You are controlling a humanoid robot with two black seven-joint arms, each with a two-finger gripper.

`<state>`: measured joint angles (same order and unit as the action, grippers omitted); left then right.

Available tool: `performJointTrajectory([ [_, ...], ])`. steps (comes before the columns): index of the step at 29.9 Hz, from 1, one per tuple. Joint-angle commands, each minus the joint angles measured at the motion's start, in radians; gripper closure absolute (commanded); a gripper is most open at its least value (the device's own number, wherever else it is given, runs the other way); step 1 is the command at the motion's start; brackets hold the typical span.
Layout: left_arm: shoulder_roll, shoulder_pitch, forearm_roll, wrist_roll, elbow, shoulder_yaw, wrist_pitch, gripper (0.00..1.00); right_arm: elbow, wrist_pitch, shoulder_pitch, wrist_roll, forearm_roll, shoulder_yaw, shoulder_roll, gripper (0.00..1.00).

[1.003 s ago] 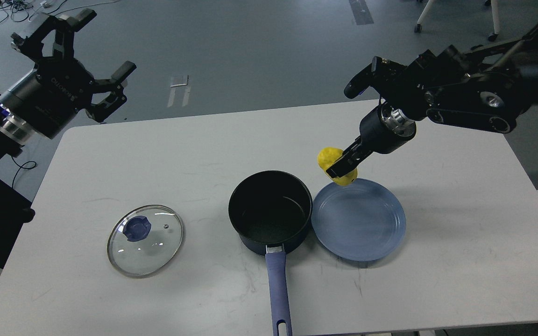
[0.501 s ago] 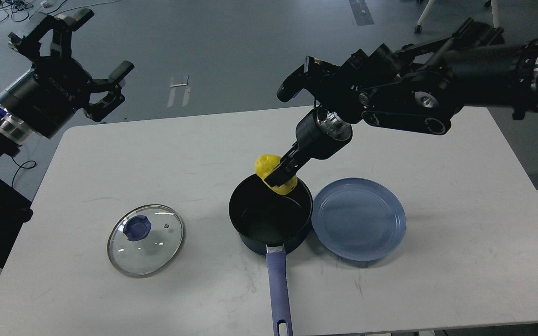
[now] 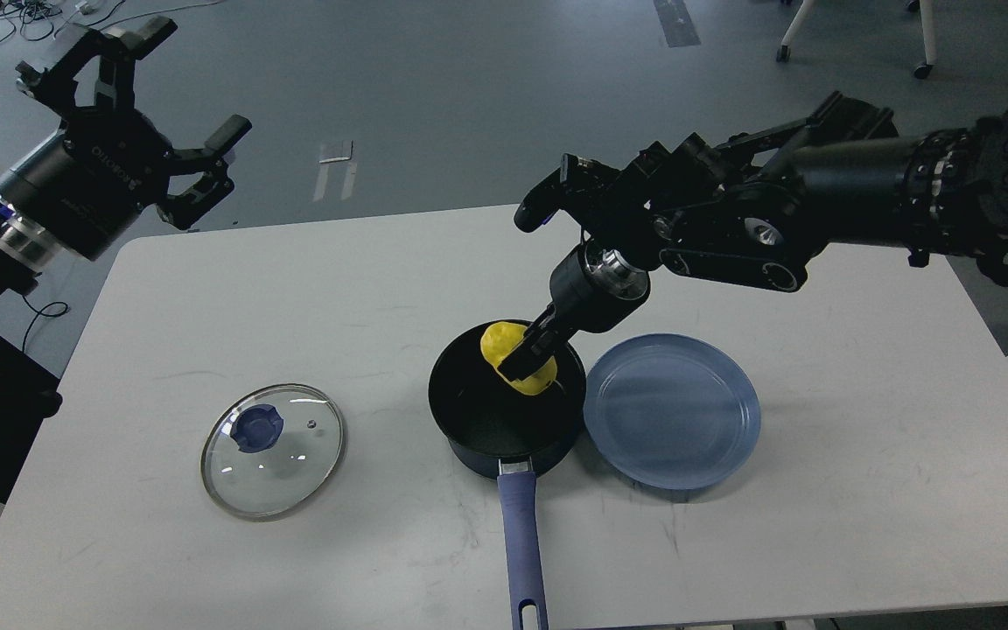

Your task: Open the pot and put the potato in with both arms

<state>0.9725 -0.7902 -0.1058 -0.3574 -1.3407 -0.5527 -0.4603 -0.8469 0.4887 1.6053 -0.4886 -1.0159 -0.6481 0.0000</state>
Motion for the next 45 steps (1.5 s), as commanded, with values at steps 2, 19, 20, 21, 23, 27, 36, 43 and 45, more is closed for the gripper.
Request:
performJointTrajectory([
  [2, 0.000, 0.000, 0.000, 0.000, 0.000, 0.000, 0.000, 0.02, 0.005, 0.000, -0.012, 0.000, 0.002, 0.001, 0.000, 0.58],
  [19, 0.002, 0.006, 0.000, 0.000, 0.000, 0.000, 0.000, 0.02, 0.026, 0.000, -0.016, 0.000, 0.071, -0.019, 0.000, 0.26],
  [20, 0.000, 0.006, 0.000, 0.000, 0.000, 0.000, 0.000, 0.02, 0.026, 0.000, -0.016, 0.000, 0.072, -0.021, 0.000, 0.26],
  [21, 0.000, 0.006, 0.000, 0.000, 0.000, 0.000, 0.000, 0.02, 0.026, 0.000, -0.016, 0.000, 0.073, -0.021, 0.000, 0.26],
  [23, 0.000, 0.006, 0.000, 0.000, 0.000, 0.000, 0.000, 0.02, 0.025, 0.000, -0.016, 0.000, 0.073, -0.021, 0.000, 0.26],
  [27, 0.003, 0.006, 0.000, 0.000, 0.000, -0.001, 0.000, 0.02, 0.026, 0.000, -0.010, 0.000, 0.074, -0.009, 0.000, 0.26],
  [36, 0.000, 0.006, -0.002, 0.001, 0.002, 0.000, 0.000, 0.02, 0.009, 0.000, 0.013, 0.000, 0.125, 0.128, -0.142, 0.22],
  [43, -0.026, 0.019, -0.005, 0.000, 0.009, 0.002, 0.000, 0.02, -0.026, 0.000, -0.086, 0.000, 0.252, 0.266, -0.389, 0.18],
  [45, -0.038, 0.025, -0.006, 0.001, 0.012, 0.002, 0.000, 0.02, -0.026, 0.000, -0.146, 0.000, 0.311, 0.332, -0.448, 0.15],
])
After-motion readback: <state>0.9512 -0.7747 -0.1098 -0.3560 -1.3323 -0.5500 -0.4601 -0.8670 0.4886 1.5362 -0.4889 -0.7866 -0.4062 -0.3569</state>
